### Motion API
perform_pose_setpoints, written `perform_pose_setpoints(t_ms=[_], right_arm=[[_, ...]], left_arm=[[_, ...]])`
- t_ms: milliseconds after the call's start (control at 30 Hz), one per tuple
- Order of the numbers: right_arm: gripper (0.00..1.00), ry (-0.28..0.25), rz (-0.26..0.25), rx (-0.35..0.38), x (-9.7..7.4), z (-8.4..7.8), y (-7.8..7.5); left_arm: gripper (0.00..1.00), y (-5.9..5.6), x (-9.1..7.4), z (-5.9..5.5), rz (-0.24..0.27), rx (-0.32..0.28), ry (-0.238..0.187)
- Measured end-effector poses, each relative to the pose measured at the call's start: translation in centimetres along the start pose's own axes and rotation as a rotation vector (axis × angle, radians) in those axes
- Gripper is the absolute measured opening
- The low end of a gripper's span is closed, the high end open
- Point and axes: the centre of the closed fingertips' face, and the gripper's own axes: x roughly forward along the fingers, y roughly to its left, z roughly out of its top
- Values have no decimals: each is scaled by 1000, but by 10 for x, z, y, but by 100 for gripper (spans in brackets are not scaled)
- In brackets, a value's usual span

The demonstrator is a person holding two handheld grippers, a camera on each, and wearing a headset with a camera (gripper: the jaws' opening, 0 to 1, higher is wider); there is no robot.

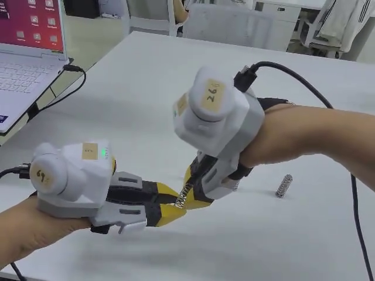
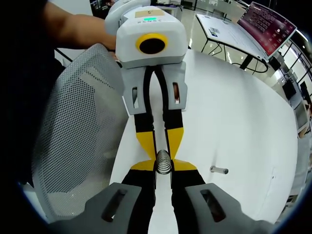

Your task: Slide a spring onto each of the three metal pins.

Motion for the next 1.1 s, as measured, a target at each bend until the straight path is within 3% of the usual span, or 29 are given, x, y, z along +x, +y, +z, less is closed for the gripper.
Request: perform_pose_setpoints(t_ms=[800,1100], right_arm=[[8,15,13,-6,2,2,2],[8,23,10,-1,1,0,0]], left_arm=[[3,1,7,-1,-12,-7,11],[14,2,7,-3,-7,-15,19]])
